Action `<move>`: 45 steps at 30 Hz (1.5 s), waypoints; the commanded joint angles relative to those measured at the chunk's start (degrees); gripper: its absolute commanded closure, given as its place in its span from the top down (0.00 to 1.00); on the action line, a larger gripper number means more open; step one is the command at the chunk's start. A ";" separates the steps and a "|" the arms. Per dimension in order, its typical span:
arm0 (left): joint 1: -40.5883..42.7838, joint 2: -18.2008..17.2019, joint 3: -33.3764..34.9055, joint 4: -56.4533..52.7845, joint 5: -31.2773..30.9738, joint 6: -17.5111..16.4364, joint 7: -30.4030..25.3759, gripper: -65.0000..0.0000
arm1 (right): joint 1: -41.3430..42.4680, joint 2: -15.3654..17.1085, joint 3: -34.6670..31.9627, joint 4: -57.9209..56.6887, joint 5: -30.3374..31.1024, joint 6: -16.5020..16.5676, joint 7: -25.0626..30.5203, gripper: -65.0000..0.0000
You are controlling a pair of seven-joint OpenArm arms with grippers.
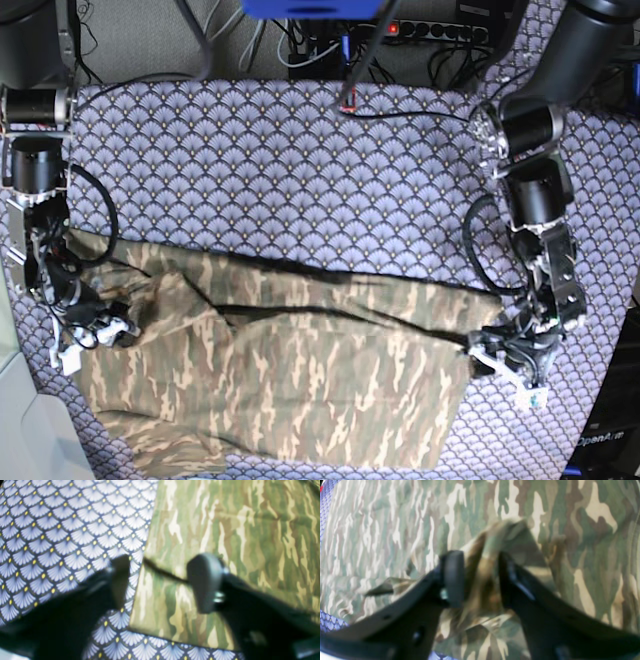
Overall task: Fold the T-shirt properly
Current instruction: 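Lift the grasped edge with both grippers and pull it across the shirt, then lower the folded edge onto the shirt and open both grippers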
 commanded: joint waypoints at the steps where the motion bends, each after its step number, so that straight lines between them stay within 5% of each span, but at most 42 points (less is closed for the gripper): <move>1: -2.09 -0.44 0.09 1.18 -0.97 -0.36 -1.31 0.78 | 1.80 1.14 0.35 0.95 0.82 0.90 1.20 0.43; 3: -2.09 -0.18 0.09 1.71 -1.14 -0.44 -1.31 0.95 | 1.71 1.40 0.35 1.13 0.82 0.90 1.20 0.44; 5: -2.09 -0.18 0.09 1.71 -1.23 -0.44 -1.23 1.00 | 1.71 2.19 0.35 1.22 0.91 0.90 1.20 0.44; 18: 11.19 -0.18 -0.26 13.58 -1.32 -0.53 -0.70 0.79 | -13.15 8.70 10.90 9.22 0.91 0.90 1.20 0.44; 25: 15.93 -0.18 -0.26 15.77 -1.32 -0.53 -1.23 0.79 | -20.89 8.52 19.25 9.13 0.91 0.90 1.29 0.44; 39: 16.29 -0.18 -1.41 16.04 -1.32 -0.44 -0.70 0.79 | -25.81 5.80 21.54 9.39 0.91 1.08 1.29 0.44; 45: 16.29 -0.09 -4.40 15.86 -1.32 -0.44 -0.70 0.79 | -28.36 5.71 25.40 9.39 0.91 8.55 0.85 0.44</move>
